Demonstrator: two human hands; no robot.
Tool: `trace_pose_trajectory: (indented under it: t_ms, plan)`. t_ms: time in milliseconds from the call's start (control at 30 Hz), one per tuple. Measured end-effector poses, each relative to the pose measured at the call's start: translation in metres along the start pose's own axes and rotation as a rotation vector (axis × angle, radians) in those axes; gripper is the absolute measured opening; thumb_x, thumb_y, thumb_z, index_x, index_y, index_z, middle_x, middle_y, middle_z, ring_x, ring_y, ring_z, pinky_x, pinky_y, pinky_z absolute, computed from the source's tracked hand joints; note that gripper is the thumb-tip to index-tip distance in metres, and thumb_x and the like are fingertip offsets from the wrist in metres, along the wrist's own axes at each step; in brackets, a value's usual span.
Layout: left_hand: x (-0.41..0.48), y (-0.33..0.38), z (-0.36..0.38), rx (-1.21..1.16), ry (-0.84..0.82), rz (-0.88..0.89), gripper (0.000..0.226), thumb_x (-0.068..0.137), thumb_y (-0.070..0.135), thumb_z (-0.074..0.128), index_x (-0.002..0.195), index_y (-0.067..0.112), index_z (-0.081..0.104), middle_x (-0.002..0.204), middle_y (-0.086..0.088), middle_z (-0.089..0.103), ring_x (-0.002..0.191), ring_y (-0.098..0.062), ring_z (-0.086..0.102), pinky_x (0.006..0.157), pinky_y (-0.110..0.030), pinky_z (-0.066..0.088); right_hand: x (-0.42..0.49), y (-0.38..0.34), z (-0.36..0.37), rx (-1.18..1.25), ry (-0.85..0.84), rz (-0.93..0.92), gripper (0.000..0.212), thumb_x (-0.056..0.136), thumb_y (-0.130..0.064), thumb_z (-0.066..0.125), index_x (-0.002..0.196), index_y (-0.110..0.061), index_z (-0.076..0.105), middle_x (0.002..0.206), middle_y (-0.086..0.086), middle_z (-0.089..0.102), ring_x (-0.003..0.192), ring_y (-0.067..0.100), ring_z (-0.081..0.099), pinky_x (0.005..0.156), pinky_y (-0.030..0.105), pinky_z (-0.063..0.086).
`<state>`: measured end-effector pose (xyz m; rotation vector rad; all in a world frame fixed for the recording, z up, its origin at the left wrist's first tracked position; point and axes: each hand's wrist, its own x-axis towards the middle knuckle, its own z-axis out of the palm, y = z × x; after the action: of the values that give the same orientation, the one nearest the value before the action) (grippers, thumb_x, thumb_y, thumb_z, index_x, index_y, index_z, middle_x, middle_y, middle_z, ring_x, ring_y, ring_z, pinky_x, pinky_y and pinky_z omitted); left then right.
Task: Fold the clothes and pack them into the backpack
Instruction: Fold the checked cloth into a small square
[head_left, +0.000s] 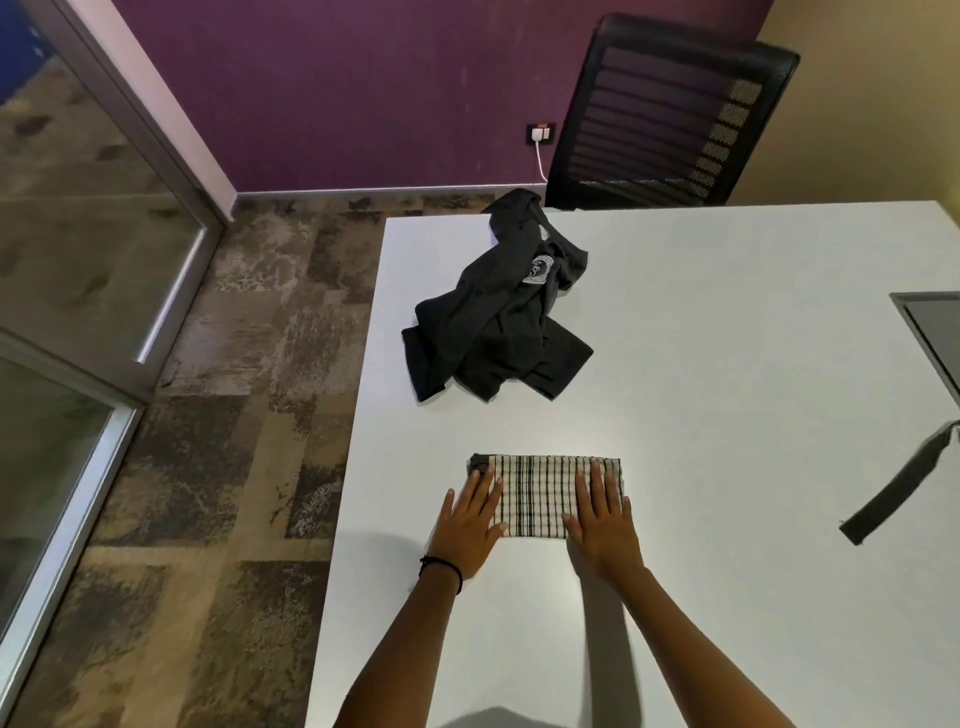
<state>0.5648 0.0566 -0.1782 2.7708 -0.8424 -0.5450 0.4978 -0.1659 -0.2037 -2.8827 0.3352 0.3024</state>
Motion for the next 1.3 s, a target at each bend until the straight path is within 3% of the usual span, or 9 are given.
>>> trace_pose_trajectory:
  t_ms: [100,167,300,400,667,800,1033,1200,1300]
  plan:
    - [-0.006,-0.004,0.003,-0.032,0.008,0.004,0.071,0.089,0.043,0.030,0.150,0.017,0.007,0.149,-0.003,0.035,0.136,-0.021,0.036,0.093,-0.043,0.051,-0.008,-0.012,-0.005,0.051,0.007,0.070,0.058,0.095,-0.039,0.019,0.142,-0.006,0.032,0.151,0.018,0.026,0.142,0.029,0.009,0.098,0.057,0.037]
    - [-0.012,0.000,-0.005,-0.064,0.050,0.006,0.064,0.094,0.036,0.032,0.150,0.019,0.008,0.155,-0.001,0.016,0.142,-0.019,0.023,0.105,-0.043,0.042,-0.012,-0.025,-0.011,0.124,0.023,0.074,0.056,0.088,-0.027,0.031,0.137,-0.002,0.040,0.145,0.021,0.036,0.136,0.031,0.022,0.099,0.059,0.039]
    - [-0.016,0.007,-0.011,-0.313,0.164,-0.070,0.061,0.095,0.021,0.044,0.149,0.022,0.017,0.158,0.002,0.010,0.142,-0.015,0.023,0.112,-0.035,0.033,-0.013,-0.053,-0.020,0.335,0.091,-0.099,0.065,0.082,0.002,0.041,0.144,0.000,0.025,0.153,0.015,0.018,0.142,0.022,0.013,0.118,0.038,0.014]
    - [-0.013,0.014,-0.011,-0.557,0.257,-0.277,0.065,0.092,0.017,0.051,0.148,0.024,0.019,0.154,0.001,0.023,0.138,-0.015,0.031,0.109,-0.036,0.039,-0.006,-0.069,-0.027,0.485,0.103,-0.175,0.063,0.095,-0.005,0.040,0.147,-0.008,0.005,0.154,0.005,0.002,0.143,0.013,0.001,0.116,0.021,0.000]
    - [0.005,0.025,-0.018,-0.946,0.312,-0.544,0.061,0.087,0.001,0.056,0.142,0.015,0.033,0.136,-0.004,0.049,0.121,-0.019,0.051,0.100,-0.036,0.048,0.008,-0.065,-0.017,0.585,-0.074,-0.209,0.072,0.093,-0.047,0.020,0.144,-0.004,-0.007,0.151,0.004,-0.013,0.142,0.015,-0.010,0.110,0.012,-0.010]
    - [0.014,0.023,-0.024,-1.163,0.277,-0.697,0.057,0.086,-0.001,0.058,0.138,0.011,0.038,0.126,-0.010,0.055,0.111,-0.025,0.058,0.093,-0.041,0.052,0.011,-0.064,-0.019,0.578,-0.122,-0.210,0.072,0.091,-0.034,0.027,0.144,-0.001,-0.007,0.150,0.004,-0.015,0.141,0.015,-0.012,0.111,0.015,-0.010]
    - [0.015,0.016,-0.032,-1.160,0.159,-0.663,0.019,0.085,0.005,0.064,0.103,0.000,0.066,0.101,-0.015,0.069,0.091,-0.026,0.065,0.070,-0.021,0.053,0.012,-0.064,-0.026,0.617,-0.161,-0.184,0.062,0.101,-0.022,0.033,0.146,-0.005,-0.006,0.153,0.004,-0.014,0.140,0.010,-0.013,0.113,0.019,-0.007]
    - [0.014,0.021,-0.047,-1.117,0.143,-0.627,0.020,0.085,0.010,0.065,0.105,0.005,0.064,0.099,-0.008,0.069,0.085,-0.016,0.063,0.062,-0.012,0.047,0.009,-0.067,-0.028,0.658,-0.167,-0.159,0.062,0.101,-0.028,0.030,0.147,-0.009,-0.006,0.155,0.006,-0.013,0.141,0.010,-0.014,0.112,0.018,-0.007]
    - [0.015,0.030,-0.058,-1.105,0.120,-0.586,0.024,0.088,0.014,0.062,0.111,0.006,0.060,0.103,-0.007,0.067,0.089,-0.017,0.061,0.064,-0.013,0.047,0.008,-0.066,-0.029,0.716,-0.159,-0.151,0.071,0.096,-0.052,0.023,0.148,-0.012,-0.004,0.156,0.003,-0.012,0.142,0.009,-0.013,0.112,0.018,-0.006]
